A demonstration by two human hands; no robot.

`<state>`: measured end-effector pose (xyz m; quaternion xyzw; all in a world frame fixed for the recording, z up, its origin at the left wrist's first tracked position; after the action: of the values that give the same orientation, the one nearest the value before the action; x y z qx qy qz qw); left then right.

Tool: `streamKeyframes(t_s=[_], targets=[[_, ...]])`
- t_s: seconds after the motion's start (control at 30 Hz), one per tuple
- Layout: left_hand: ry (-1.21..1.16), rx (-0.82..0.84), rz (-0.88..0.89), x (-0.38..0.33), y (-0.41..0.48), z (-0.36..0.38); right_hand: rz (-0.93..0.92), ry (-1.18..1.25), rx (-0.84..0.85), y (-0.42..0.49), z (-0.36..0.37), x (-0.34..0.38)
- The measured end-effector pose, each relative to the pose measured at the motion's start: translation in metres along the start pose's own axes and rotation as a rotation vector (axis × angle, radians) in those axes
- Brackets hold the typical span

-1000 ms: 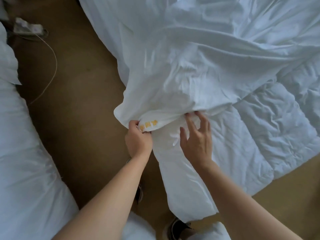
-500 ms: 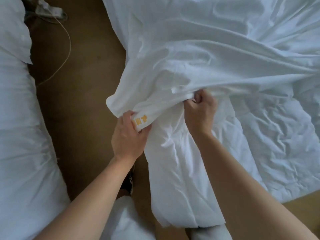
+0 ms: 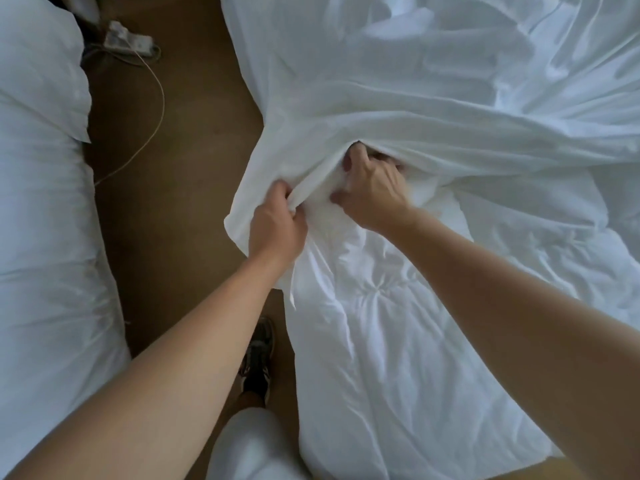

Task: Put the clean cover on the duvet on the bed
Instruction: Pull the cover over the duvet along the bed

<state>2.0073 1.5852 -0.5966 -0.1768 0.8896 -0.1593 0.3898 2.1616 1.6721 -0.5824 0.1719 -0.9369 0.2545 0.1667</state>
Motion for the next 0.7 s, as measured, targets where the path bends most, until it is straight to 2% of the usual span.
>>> streamKeyframes(t_s=[0.13,0.27,0.3,0.33,0.4,0.47,0.5,0.57,0.63,0.7], targets=[[0.013,0.112,-0.111,0.012,0.013,-0.017,0.024,-0.084,0.26,-0.01,0.027,-0.006],[0.033,0.2,-0.083,0.007,0.021,-0.024,-0.057,-0.098,0.558,-0.008,0.0,-0.005],[0.041,0.199,-0.071,0.004,0.023,-0.024,-0.09,-0.081,0.574,-0.006,-0.011,-0.004],[0.047,0.193,-0.062,0.001,0.028,-0.024,-0.132,-0.052,0.502,-0.004,-0.023,-0.004],[0.043,0.185,-0.065,-0.003,0.038,-0.028,-0.204,0.0,0.133,0.001,-0.053,-0.007],[0.041,0.192,-0.064,-0.006,0.049,-0.03,-0.201,-0.117,-0.159,0.006,-0.069,-0.013],[0.038,0.195,-0.063,-0.007,0.051,-0.031,-0.157,-0.219,-0.187,0.012,-0.07,-0.017],[0.013,0.198,-0.054,-0.007,0.053,-0.029,-0.005,-0.368,-0.052,0.027,-0.059,-0.026],[-0.008,0.234,-0.05,-0.003,0.052,-0.028,0.077,-0.357,0.035,0.039,-0.046,-0.029],[-0.061,0.307,-0.077,0.003,0.051,-0.026,0.084,-0.349,0.091,0.052,-0.035,-0.027]])
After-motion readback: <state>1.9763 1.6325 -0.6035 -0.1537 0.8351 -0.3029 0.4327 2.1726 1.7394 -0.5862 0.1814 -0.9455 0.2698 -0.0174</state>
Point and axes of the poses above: each hand's wrist, its own y-axis towards the middle knuckle, its own z-axis out of the palm, x = y × z, the point moved 3 cm from there along y, towards the middle knuckle, and after that the axes turned 14 degrees about x, right-handed, at the moved point
